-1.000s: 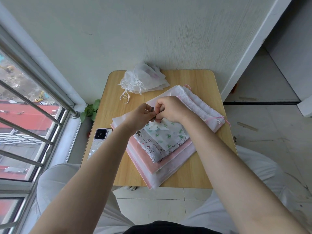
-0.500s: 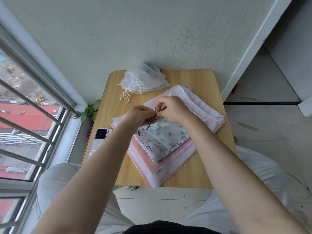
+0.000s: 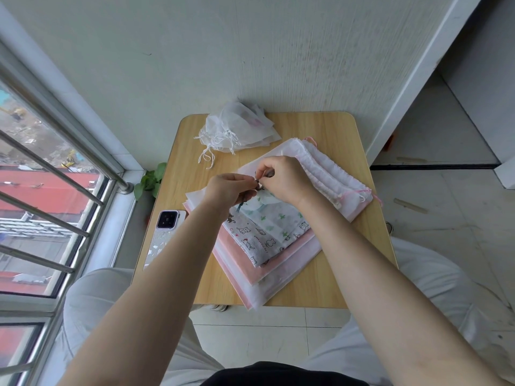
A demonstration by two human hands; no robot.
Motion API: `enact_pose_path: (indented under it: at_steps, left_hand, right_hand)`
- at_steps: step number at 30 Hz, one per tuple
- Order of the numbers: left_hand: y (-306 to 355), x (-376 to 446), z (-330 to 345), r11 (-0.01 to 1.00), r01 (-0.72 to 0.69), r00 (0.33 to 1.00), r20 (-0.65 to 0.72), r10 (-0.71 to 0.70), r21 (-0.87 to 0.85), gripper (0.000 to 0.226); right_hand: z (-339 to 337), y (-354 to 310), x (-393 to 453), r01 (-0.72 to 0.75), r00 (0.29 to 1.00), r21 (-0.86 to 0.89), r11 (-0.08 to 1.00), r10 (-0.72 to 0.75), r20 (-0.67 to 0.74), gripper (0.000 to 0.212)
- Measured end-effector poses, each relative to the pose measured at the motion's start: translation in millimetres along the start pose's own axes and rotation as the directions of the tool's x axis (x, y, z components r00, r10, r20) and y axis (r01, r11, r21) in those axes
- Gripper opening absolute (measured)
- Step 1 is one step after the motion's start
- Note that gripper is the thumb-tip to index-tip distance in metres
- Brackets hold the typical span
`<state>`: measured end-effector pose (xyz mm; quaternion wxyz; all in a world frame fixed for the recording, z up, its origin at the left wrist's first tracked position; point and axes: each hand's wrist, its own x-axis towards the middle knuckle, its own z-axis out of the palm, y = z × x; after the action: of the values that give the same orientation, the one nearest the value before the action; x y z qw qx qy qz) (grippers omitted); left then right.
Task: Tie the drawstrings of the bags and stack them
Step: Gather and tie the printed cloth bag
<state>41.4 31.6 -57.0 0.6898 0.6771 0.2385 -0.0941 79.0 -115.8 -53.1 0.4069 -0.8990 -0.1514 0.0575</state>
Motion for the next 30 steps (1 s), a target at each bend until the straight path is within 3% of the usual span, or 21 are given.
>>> enact_pose_path:
  at_steps: [5, 14, 18, 21, 23, 26, 30]
  left_hand:
    - [3.5, 0.8, 3.8, 0.998, 0.003, 1.000, -0.021, -0.002, 0.069, 0.012]
    - [1.6, 3.5, 7.7, 0.879, -0.097, 0.990, -0.043, 0.132, 0.467, 0.013]
    - [0.6, 5.0, 10.4, 0.824, -0.158, 0.979, -0.020, 0.201, 0.544, 0.022]
    - [1.7, 5.2, 10.7, 0.785, -0.179, 0.978, 0.020, 0.208, 0.593, 0.023]
    - [2.2, 5.6, 9.5, 0.731, -0.202, 0.975, 0.060, 0.216, 0.652, 0.022]
    - [2.5, 3.1, 8.7, 0.643, -0.250, 0.961, 0.106, 0.255, 0.724, 0.019]
    - [0.0, 2.1, 6.6, 0.554, -0.308, 0.927, 0.114, 0.356, 0.774, 0.017]
  right_hand:
    - [1.8, -2.1, 0.3, -0.012, 1.000, -0.029, 1.000, 0.011, -0.014, 0.014]
    - [-0.9, -1.5, 0.0, 0.009, 1.000, -0.042, 0.999, -0.010, -0.022, 0.014]
    - [2.4, -1.6, 1.9, 0.069, 0.998, -0.213, 0.975, -0.065, 0.026, 0.018]
    - [6.1, -4.0, 4.4, 0.129, 0.989, -0.422, 0.897, -0.086, 0.118, 0.021]
    - [5.7, -5.7, 4.2, 0.151, 0.984, -0.473, 0.868, -0.086, 0.157, 0.019]
    - [0.0, -6.1, 3.1, 0.132, 0.982, -0.411, 0.902, -0.063, 0.177, 0.018]
    - [-8.8, -5.2, 5.5, -0.023, 0.966, -0.157, 0.987, 0.062, 0.251, 0.016]
